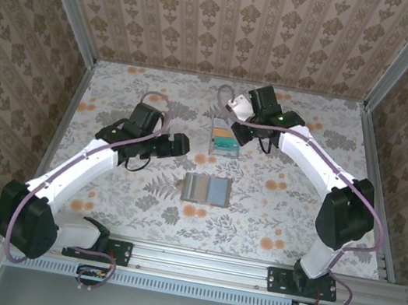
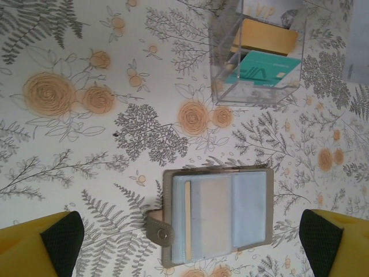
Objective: Take the credit cards out of the card holder
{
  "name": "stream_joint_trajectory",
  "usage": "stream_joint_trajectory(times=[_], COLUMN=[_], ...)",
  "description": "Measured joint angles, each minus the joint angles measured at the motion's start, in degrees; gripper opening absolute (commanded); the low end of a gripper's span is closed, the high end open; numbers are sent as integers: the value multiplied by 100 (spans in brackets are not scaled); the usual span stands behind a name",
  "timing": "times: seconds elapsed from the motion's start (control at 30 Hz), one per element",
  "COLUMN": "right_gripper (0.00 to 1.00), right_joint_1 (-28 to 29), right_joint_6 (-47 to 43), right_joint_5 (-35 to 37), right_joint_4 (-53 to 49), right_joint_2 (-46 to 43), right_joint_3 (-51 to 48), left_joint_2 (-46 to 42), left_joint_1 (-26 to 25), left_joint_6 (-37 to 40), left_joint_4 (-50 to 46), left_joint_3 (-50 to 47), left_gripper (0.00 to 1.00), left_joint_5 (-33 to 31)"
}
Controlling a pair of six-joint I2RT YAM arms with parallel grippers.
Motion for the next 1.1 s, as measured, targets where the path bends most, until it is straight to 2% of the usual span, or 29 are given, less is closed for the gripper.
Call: stream_joint_trajectory(times=[0.2,0.37,1.1], right_gripper=[0,0,0], right_joint_1=[157,188,199], right_joint_6=[-1482,-2140,-2719], right_joint_5=[520,868,1067], right_joint_4=[20,50,199], right_joint_2=[658,1080,1720], right_joint_3=[754,986,986], left_joint_2=[-92,-129,-289], left_joint_1=[221,372,597], left_joint_6=[15,37,37], left_joint_4=[-52,-92,-114], left_joint_3=[-114,-120,-426], left_gripper=[100,100,100], left_joint_5=[-26,-37,-13])
